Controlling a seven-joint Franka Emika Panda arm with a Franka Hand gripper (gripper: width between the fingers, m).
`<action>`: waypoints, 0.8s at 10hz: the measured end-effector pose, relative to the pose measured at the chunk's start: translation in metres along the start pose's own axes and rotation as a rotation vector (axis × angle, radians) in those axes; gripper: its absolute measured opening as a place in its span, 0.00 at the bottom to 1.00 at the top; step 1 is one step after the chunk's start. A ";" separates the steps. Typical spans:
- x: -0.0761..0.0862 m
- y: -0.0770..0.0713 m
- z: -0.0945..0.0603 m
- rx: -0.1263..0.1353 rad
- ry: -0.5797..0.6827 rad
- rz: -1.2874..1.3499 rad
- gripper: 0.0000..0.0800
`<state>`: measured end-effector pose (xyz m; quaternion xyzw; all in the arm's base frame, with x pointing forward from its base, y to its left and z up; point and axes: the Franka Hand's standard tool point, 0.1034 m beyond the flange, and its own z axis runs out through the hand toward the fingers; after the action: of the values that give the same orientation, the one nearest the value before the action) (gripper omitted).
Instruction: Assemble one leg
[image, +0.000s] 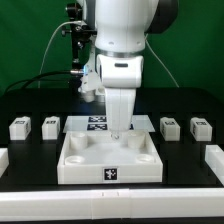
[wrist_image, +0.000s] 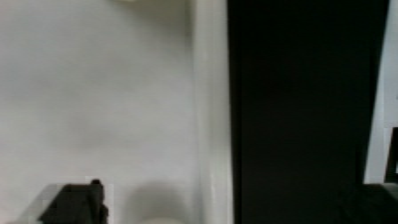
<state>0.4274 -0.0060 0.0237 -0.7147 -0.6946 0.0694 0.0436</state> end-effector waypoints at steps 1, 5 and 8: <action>0.000 0.003 0.006 0.007 0.002 0.001 0.81; 0.001 0.003 0.009 0.013 0.003 0.026 0.81; 0.002 0.003 0.009 0.014 0.003 0.031 0.43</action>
Offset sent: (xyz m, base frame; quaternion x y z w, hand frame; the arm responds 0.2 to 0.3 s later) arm 0.0012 0.0002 0.0036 -0.0117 -0.0015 0.0266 0.9996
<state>0.4291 -0.0049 0.0139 -0.7253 -0.6827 0.0739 0.0486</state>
